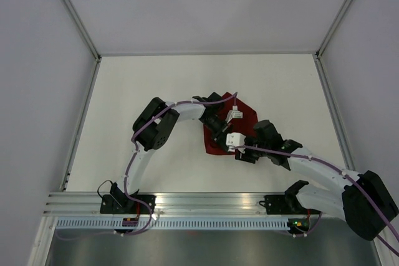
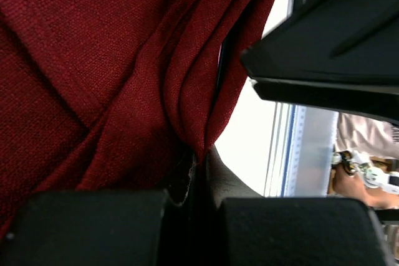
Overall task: Fold the napkin, place the utensils inside, and roll it up
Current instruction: Roll the napkin with the utensil
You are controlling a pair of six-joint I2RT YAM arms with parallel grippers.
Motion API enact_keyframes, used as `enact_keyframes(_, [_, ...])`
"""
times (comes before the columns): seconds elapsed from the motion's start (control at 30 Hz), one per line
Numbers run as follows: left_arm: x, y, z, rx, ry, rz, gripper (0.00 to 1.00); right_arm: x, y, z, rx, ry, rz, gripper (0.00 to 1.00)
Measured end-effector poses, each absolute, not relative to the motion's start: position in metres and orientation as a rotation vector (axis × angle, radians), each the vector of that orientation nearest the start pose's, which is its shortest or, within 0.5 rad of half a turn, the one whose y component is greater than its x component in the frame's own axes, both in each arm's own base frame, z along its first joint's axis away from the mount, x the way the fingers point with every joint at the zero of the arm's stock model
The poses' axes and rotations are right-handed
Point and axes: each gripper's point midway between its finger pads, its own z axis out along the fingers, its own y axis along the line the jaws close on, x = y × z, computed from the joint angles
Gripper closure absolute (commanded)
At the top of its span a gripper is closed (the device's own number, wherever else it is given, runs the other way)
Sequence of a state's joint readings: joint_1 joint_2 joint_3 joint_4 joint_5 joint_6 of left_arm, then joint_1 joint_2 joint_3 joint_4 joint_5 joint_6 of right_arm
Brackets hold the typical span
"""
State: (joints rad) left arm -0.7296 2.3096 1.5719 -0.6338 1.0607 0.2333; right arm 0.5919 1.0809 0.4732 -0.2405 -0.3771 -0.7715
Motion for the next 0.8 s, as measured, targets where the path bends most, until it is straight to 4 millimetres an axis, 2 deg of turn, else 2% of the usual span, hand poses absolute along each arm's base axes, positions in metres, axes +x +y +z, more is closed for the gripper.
enact_keyframes(0.27, [0.206, -0.383, 0.015, 1.385, 2.409, -1.71, 0.98, 0.207, 0.182, 0.04, -1.658, 1.666, 0.283, 0.42])
enact_keyframes(0.53, [0.205, -0.382, 0.015, 1.373, 2.419, -1.723, 0.98, 0.203, 0.19, 0.062, -1.635, 1.544, 0.263, 0.42])
enact_keyframes(0.8, [0.204, -0.381, 0.015, 1.366, 2.424, -1.733, 0.98, 0.185, 0.196, 0.057, -1.73, 1.519, 0.339, 0.42])
